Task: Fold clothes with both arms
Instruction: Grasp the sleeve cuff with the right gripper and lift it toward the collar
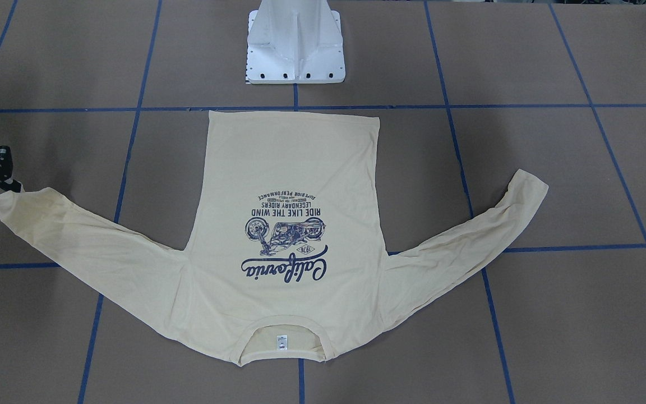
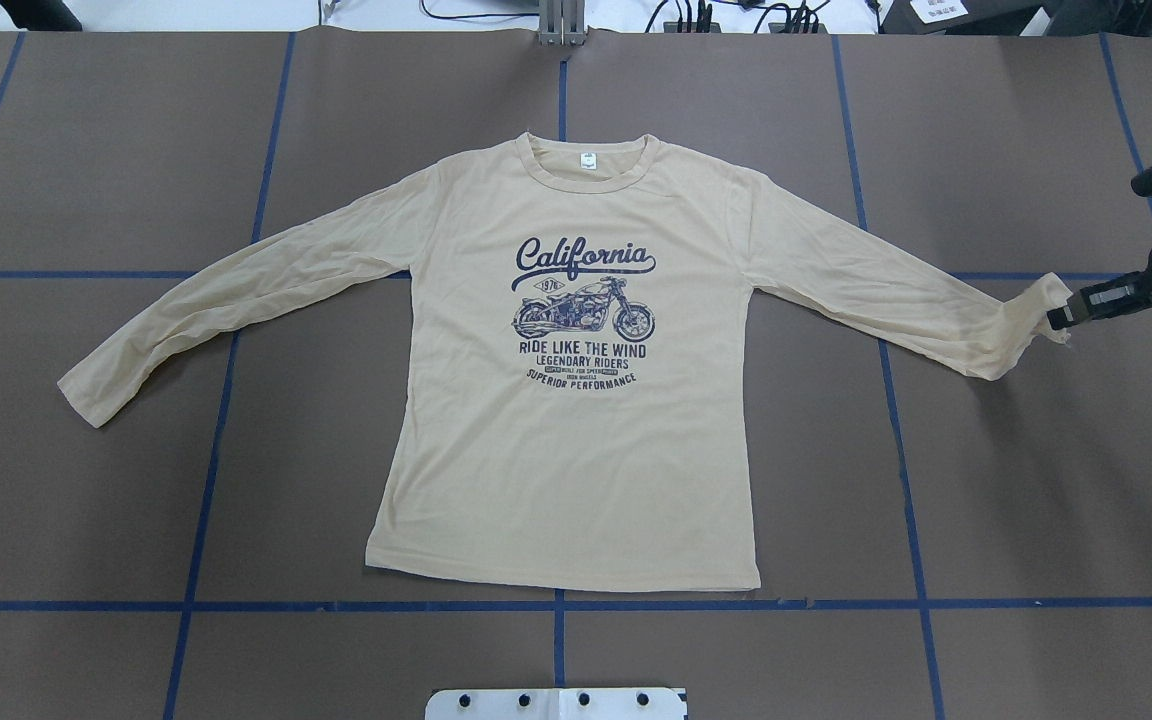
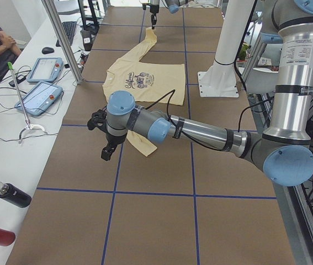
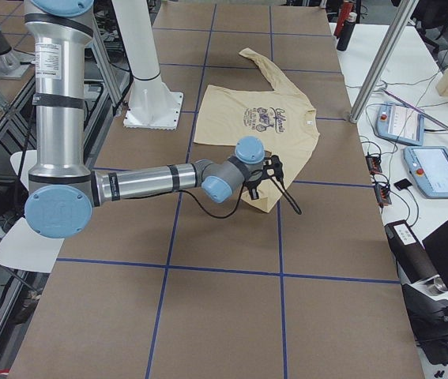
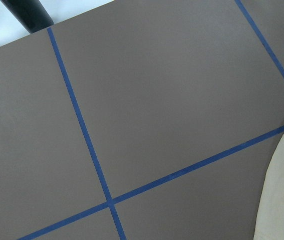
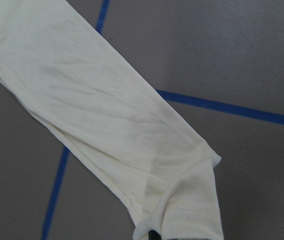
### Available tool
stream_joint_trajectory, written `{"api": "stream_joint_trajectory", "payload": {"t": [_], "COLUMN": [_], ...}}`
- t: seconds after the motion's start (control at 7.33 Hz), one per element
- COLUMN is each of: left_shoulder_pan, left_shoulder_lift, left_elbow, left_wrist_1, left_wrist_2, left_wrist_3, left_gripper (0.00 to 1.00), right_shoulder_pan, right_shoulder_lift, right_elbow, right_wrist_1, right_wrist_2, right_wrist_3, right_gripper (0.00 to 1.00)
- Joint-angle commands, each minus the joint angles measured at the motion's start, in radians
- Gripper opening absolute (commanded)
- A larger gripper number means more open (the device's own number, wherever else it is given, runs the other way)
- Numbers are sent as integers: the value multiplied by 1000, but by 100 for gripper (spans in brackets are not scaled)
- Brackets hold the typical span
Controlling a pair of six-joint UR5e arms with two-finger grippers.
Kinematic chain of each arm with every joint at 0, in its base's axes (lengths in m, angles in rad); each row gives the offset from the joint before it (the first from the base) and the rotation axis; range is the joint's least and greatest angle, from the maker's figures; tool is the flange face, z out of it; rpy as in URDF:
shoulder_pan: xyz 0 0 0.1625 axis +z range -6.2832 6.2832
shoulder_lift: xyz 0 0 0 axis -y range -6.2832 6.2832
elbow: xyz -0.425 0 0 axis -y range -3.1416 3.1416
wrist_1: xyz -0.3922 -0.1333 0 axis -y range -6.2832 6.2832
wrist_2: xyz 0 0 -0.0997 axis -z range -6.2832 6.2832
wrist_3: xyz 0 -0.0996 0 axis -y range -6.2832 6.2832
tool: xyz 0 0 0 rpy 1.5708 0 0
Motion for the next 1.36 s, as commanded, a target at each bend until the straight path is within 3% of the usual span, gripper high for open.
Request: {"api": "stream_joint_trajectory", "payload": {"t": [0.0,0.27,0.55,0.68,0.82,1.23], "left_shoulder_pan": [-2,-11,-14,-12,-12,-9], "left_shoulder_lift": [4,6,6,6,6,-2], "left_elbow": [1,-11,-9,-2,3,12], "left_wrist_1": [0,2,5,5,5,-3], "left_wrist_2": [0,2,4,4,2,0], "left_wrist_3": [0,-1,-1,-1,-3,-67], "left_gripper": [100,100,100,100,100,100], "right_shoulder_pan": [16,15,-33,-97,-175,-356], "right_shoulder_lift": [155,396,657,800,895,922], "right_elbow": [-6,-30,-163,-291,-388,-478], "right_wrist_1": [0,0,-2,0,0,0], "right_wrist_2": [149,249,248,195,80,-161], "right_wrist_3": [170,383,479,477,476,479], "right_gripper": [0,0,0,0,0,0]}}
